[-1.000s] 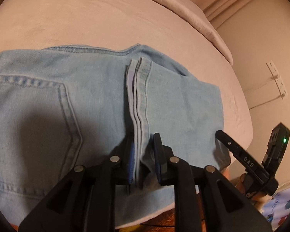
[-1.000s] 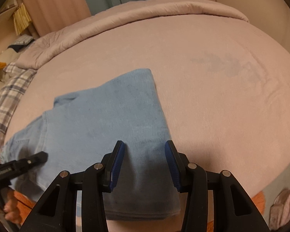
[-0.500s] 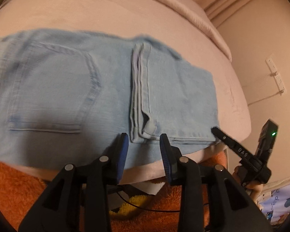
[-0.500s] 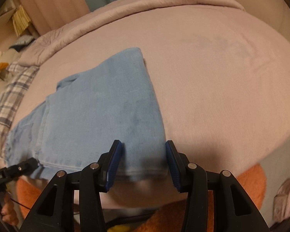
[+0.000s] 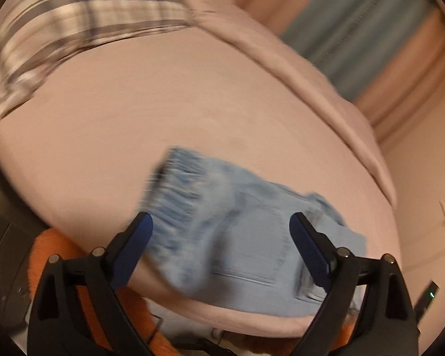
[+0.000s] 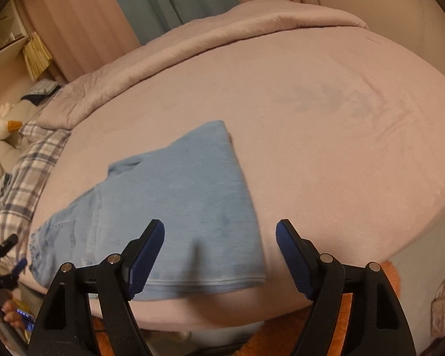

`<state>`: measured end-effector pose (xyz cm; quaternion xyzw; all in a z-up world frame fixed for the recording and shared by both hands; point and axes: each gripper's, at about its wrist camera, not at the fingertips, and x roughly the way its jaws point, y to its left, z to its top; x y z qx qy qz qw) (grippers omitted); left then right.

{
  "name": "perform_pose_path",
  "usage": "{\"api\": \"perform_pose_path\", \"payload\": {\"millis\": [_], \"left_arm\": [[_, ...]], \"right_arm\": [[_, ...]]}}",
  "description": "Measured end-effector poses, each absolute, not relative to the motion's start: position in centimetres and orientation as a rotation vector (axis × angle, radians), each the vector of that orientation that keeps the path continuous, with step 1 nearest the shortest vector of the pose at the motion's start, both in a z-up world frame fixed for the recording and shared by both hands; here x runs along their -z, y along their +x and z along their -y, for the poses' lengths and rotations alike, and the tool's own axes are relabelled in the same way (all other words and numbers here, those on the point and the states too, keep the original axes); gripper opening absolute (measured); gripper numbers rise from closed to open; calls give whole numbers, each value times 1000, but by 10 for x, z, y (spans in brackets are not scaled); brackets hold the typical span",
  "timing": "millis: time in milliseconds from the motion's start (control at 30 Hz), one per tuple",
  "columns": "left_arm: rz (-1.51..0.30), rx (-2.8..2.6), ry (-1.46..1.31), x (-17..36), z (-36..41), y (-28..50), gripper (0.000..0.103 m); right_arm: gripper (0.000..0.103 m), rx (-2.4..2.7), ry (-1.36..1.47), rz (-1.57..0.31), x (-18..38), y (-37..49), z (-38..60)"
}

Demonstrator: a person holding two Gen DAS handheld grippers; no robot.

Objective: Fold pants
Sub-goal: 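Grasp the waistband edge with the left tool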

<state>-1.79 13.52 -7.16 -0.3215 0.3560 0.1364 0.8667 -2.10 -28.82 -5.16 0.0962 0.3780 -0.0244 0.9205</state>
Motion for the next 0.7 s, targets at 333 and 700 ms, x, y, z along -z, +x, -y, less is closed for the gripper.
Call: {"api": "perform_pose_path", "payload": {"millis": [333,700], "left_arm": [[-851,-298,-745,110,-139,-8,93],[-836,-226,-956,124,-137,-14,73]], "right_arm": [[77,13,159,-827,61,-9,263],[77,0,158,-856,65,-9,260]]}}
